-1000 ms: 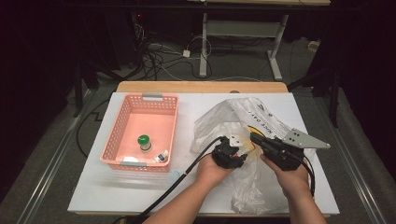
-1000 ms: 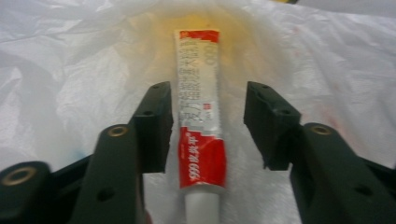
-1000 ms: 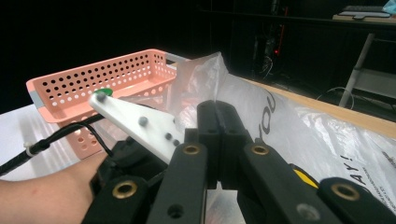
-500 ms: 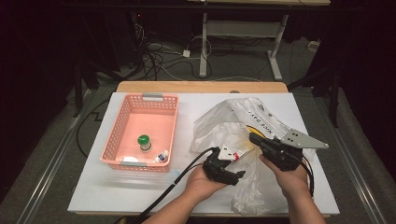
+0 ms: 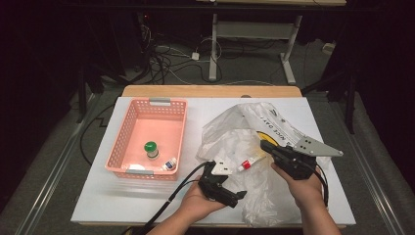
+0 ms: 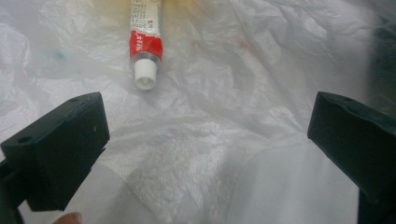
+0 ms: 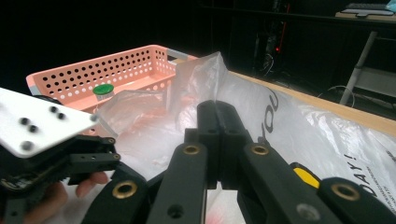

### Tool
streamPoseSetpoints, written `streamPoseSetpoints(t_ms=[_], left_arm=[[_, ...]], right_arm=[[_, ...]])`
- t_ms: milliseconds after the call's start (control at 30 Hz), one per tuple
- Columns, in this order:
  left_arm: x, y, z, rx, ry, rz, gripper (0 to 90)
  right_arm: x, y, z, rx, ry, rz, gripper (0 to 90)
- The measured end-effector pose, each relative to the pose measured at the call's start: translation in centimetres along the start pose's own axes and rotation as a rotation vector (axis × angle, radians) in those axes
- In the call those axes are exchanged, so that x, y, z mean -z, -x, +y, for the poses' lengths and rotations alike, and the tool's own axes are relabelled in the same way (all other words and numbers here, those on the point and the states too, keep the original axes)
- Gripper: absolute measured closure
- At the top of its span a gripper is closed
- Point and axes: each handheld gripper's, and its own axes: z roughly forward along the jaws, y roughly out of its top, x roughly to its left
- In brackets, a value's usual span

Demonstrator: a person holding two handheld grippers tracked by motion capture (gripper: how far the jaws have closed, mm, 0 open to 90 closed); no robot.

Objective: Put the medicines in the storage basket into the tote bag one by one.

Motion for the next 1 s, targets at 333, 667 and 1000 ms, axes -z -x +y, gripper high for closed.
streamPoseSetpoints(t_ms=[333, 667, 1000], left_arm=[[3.3, 1.0, -1.0, -0.018, 0.041, 0.001, 0.0], [6.1, 0.9, -1.6, -0.025, 0.044, 0.01, 0.0], [8.2, 0.1, -2.2, -0.008, 0.064, 0.01, 0.0]], right_arm=[[0.1, 0.0, -0.1, -0.004, -0.001, 0.003, 90.0], [0.2, 0.0, 0.0, -0.003, -0.001, -0.005, 90.0], [0.0, 0.0, -0.3, -0.003, -0.011, 0.0, 90.0]])
